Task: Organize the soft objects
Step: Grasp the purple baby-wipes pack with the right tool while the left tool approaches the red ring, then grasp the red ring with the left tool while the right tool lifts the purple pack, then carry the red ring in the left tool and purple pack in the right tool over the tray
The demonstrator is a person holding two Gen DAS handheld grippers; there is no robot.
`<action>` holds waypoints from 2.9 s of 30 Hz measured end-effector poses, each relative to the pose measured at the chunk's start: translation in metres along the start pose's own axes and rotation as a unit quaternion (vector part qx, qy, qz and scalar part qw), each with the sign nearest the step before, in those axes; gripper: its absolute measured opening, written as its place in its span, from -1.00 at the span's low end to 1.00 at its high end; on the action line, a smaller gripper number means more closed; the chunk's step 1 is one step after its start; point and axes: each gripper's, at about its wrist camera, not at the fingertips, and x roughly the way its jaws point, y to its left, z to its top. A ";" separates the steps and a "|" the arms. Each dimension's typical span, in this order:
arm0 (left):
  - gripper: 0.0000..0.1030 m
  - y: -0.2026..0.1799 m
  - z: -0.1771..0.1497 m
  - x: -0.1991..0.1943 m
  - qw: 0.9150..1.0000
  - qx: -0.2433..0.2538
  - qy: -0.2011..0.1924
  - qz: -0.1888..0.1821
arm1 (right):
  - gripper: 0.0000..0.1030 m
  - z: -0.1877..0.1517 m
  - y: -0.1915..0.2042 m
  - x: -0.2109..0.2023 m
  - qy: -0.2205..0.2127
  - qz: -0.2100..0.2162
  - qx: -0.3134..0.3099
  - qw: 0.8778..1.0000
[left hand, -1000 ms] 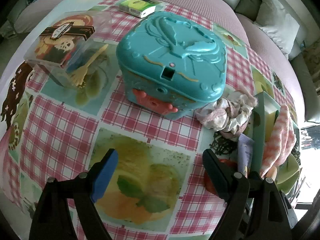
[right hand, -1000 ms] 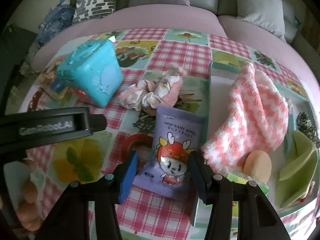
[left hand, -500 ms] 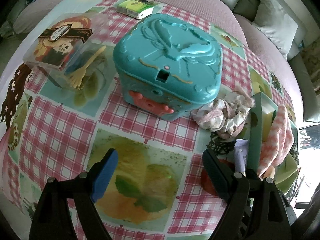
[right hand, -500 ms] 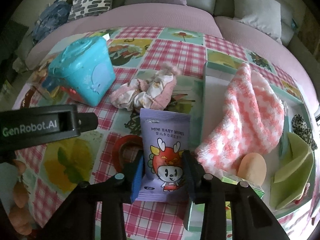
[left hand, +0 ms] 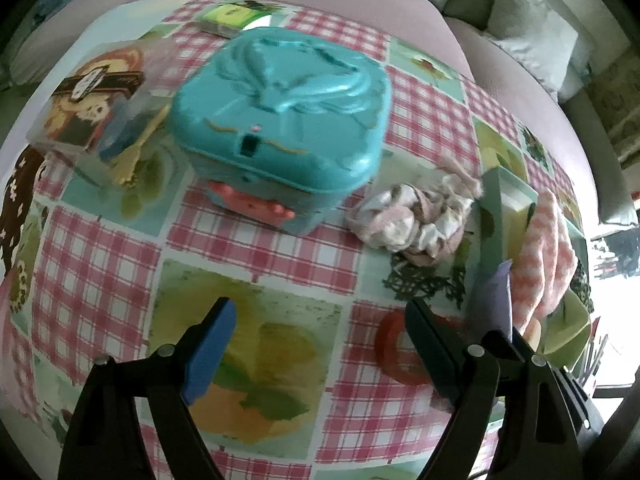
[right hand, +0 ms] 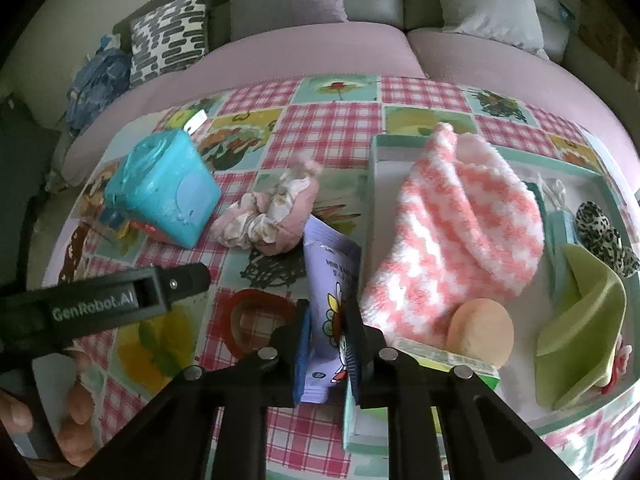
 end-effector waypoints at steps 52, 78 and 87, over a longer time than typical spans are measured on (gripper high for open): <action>-0.80 -0.055 -0.008 0.032 0.996 0.077 0.000 -0.033 | -0.76 -0.004 -0.011 0.003 0.015 0.012 0.013 1.000; -0.81 -0.070 0.002 -0.042 0.988 0.099 -0.112 -0.043 | -0.79 0.006 -0.044 -0.087 -0.116 -0.013 0.048 0.992; -0.81 -0.131 -0.013 -0.039 0.977 0.171 -0.107 -0.068 | -0.78 0.002 -0.105 -0.105 -0.131 -0.068 0.113 0.982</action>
